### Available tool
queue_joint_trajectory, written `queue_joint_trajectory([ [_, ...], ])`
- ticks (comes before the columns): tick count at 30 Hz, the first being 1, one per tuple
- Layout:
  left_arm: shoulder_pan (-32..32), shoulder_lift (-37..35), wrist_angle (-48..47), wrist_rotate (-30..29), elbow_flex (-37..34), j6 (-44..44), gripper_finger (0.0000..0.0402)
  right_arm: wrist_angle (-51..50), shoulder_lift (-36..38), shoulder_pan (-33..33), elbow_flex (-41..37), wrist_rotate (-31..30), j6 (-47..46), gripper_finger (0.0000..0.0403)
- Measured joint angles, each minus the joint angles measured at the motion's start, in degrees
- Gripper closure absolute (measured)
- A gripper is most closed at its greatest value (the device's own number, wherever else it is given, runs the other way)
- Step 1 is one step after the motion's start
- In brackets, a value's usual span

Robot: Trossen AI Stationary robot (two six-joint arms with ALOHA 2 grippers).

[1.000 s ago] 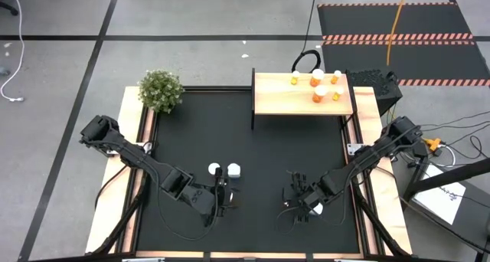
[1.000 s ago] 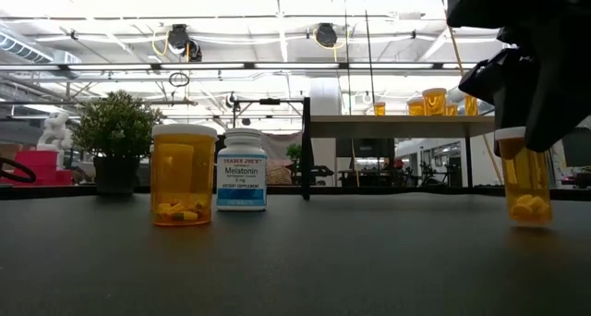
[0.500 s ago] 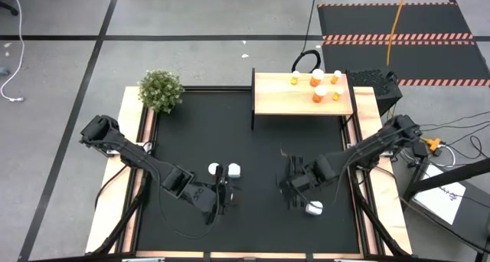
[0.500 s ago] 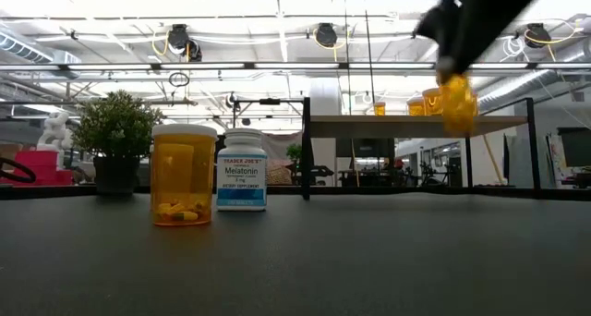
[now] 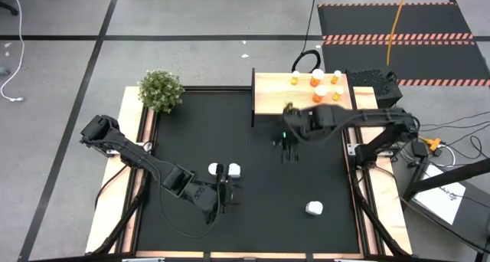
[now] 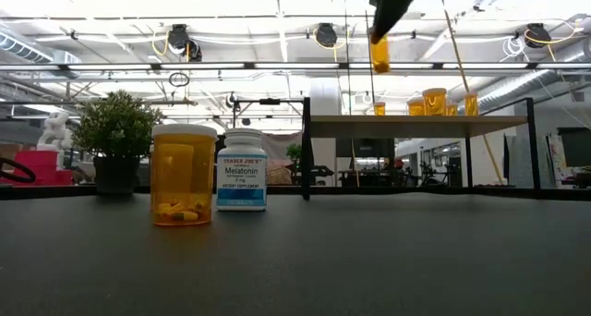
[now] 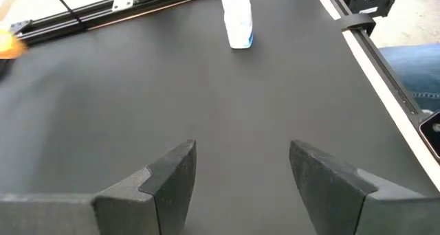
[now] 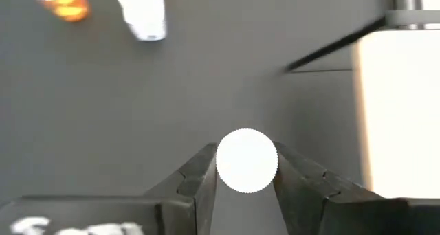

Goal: Pick and place medicine bottles onto shelf by color
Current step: Put the small orange pill bottle on the shelf

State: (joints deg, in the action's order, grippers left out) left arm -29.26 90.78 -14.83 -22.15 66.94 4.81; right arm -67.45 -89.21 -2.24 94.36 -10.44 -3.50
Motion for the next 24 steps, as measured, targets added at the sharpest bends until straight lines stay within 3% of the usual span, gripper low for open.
queue_joint_trajectory([
  [18, 1.9, 0.0, -0.1, -2.6, 0.0, 0.8, 0.0167, -0.2, 3.5, 28.6, 1.8, 0.6, 18.6, 0.0282],
  [24, 3.4, 0.0, -0.3, -2.6, 0.0, 0.9, 0.0167, 3.4, 4.5, 36.4, 1.8, 8.9, 19.9, 0.0282],
])
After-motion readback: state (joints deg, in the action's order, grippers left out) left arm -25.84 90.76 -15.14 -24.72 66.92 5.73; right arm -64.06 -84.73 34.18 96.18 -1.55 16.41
